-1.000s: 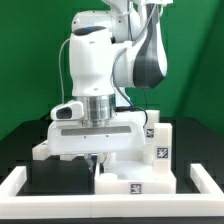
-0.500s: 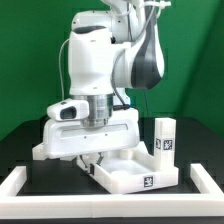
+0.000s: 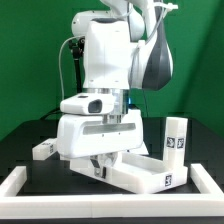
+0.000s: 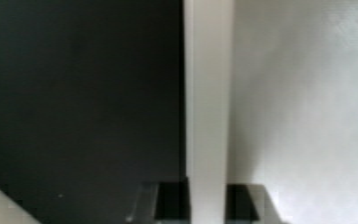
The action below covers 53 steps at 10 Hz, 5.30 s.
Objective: Assemble desk
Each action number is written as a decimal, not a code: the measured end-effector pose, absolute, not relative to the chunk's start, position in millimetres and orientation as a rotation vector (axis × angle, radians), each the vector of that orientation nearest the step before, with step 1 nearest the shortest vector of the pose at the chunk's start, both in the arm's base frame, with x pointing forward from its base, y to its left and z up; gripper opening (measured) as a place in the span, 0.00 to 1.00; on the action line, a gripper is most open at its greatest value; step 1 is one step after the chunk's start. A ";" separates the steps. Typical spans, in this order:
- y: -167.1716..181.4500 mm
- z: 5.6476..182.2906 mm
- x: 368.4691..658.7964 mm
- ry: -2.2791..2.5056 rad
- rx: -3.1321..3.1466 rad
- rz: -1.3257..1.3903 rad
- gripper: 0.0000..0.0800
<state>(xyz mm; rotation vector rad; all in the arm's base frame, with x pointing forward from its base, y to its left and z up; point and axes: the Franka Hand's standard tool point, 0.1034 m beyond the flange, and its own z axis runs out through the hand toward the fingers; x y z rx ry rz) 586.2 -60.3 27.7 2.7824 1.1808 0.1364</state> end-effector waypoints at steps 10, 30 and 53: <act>-36.9 35.4 628.4 1.769 2.315 0.141 0.07; 14.7 30.5 674.1 1.890 2.207 0.133 0.78; -97.4 134.7 621.2 0.680 2.909 0.247 0.81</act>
Offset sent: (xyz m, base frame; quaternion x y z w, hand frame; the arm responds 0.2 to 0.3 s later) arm 0.0497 0.0295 -0.0012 -0.0499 0.0520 -0.2850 0.9558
